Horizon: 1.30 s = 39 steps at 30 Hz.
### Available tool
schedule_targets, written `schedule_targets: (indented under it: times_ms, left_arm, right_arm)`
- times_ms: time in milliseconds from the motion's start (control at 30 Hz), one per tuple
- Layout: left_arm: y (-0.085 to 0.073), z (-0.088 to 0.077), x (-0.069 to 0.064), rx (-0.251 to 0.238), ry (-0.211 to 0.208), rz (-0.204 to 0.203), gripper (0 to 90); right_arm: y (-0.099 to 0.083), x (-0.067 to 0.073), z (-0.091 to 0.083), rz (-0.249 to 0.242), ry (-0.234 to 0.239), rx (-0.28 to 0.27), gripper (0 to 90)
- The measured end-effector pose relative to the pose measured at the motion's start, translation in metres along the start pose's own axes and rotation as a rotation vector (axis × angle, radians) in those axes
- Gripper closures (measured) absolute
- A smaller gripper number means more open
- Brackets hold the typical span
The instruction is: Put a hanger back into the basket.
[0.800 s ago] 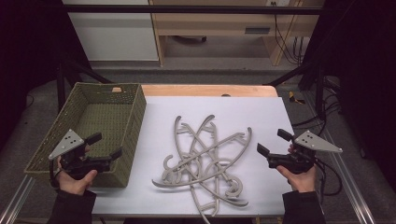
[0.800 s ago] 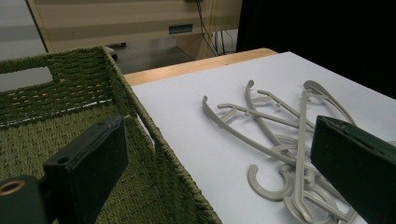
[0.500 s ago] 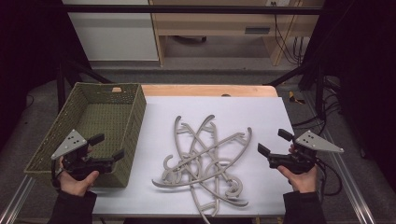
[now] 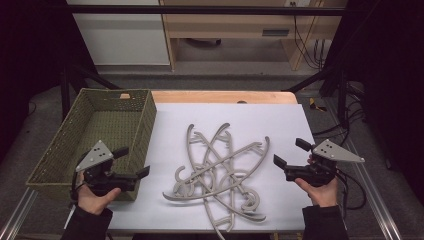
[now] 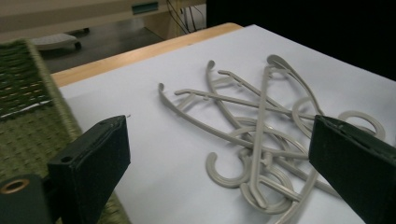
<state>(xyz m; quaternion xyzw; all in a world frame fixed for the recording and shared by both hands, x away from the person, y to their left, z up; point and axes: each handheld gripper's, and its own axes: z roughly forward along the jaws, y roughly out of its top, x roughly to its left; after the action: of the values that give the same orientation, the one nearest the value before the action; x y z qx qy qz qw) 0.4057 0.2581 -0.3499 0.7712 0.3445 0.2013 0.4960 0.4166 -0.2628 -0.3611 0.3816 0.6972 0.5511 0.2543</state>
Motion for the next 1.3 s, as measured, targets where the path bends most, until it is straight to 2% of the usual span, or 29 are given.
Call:
schedule_targets:
  times_ms: [267, 533, 867, 967, 1133, 1300]
  left_arm:
    - [0.01, 0.027, -0.028, 0.102, -0.074, 0.078, 6.7]
    - [0.018, 0.062, -0.056, 0.203, -0.142, 0.145, 8.2]
    - [0.022, 0.103, -0.089, 0.297, -0.233, 0.221, 15.0]
    - [0.023, 0.115, -0.098, 0.341, -0.259, 0.263, 17.4]
    - [0.022, 0.134, -0.111, 0.387, -0.292, 0.301, 21.2]
    - [0.023, 0.155, -0.124, 0.426, -0.303, 0.332, 27.0]
  right_arm:
    - [0.0, 0.004, 0.005, -0.008, 0.01, 0.021, 5.2]
    - [-0.001, 0.005, 0.007, -0.011, 0.019, 0.032, 5.6]
    - [0.0, 0.004, 0.006, -0.009, 0.022, 0.028, 5.9]
    - [0.0, 0.004, 0.005, -0.009, 0.023, 0.028, 6.0]
    - [0.0, 0.003, 0.004, -0.009, 0.019, 0.024, 6.1]
    - [0.0, 0.003, 0.004, -0.007, 0.016, 0.027, 6.1]
